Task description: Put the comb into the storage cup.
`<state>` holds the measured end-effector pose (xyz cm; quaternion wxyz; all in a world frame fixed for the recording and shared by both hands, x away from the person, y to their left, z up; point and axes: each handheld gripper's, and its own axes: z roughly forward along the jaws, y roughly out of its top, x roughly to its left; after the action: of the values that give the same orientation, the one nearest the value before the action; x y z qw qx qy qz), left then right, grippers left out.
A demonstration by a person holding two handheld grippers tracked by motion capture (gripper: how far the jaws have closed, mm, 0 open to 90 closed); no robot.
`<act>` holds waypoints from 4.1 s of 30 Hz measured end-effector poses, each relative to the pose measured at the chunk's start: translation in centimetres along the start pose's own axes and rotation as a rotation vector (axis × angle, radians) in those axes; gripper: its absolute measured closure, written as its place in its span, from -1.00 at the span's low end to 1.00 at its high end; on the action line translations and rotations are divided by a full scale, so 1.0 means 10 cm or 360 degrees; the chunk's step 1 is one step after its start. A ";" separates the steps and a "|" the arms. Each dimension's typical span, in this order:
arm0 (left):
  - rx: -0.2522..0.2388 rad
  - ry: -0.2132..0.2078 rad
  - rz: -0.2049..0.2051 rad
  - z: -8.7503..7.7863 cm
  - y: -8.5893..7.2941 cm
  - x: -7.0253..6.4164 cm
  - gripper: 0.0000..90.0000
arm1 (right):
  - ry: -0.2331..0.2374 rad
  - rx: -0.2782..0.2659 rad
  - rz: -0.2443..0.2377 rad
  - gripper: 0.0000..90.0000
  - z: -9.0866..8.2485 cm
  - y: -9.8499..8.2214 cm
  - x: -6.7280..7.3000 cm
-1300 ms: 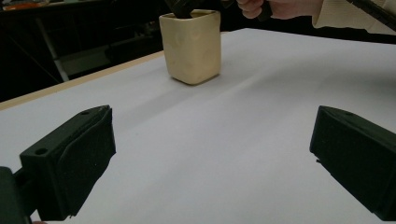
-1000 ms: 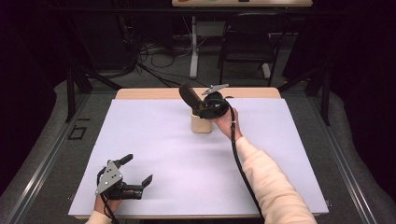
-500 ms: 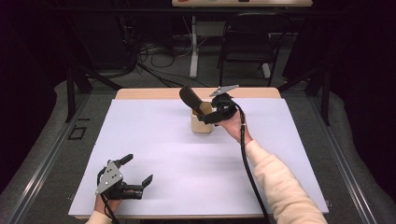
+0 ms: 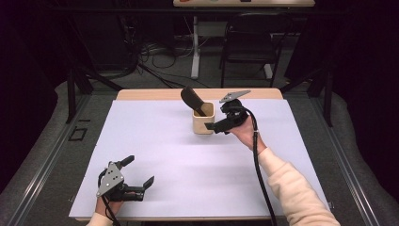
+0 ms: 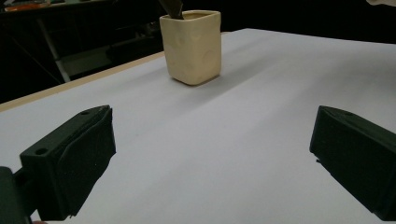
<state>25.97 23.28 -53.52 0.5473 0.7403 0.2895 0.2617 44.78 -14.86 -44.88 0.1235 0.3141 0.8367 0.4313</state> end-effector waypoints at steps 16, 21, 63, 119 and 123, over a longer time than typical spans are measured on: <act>-0.0001 -0.0002 -0.0001 0.00 0.00 0.00 -1.00 | 0.0045 -0.0023 -0.0031 -1.00 -0.36 -0.24 0.06; 0.0001 -0.0003 -0.0001 0.00 0.00 0.00 -1.00 | 0.0037 -0.0020 -0.0050 -1.00 -0.45 -0.33 0.10; 0.0000 0.0008 -0.0003 0.00 0.00 0.00 -1.00 | -0.0065 0.0024 -0.0114 -1.00 -0.89 -1.12 0.37; 0.0004 -0.0005 -0.0004 0.00 0.00 0.01 -1.00 | -0.0240 -0.0094 -0.0110 -1.00 -1.25 -1.94 0.62; 0.0004 -0.0010 -0.0006 0.00 -0.01 0.01 -1.00 | -0.0239 -0.0100 -0.0110 -1.00 -1.26 -1.94 0.63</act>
<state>26.04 23.35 -53.57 0.5478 0.7412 0.2897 0.2580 25.75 -27.39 -52.46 0.2105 0.3124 0.8216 0.4279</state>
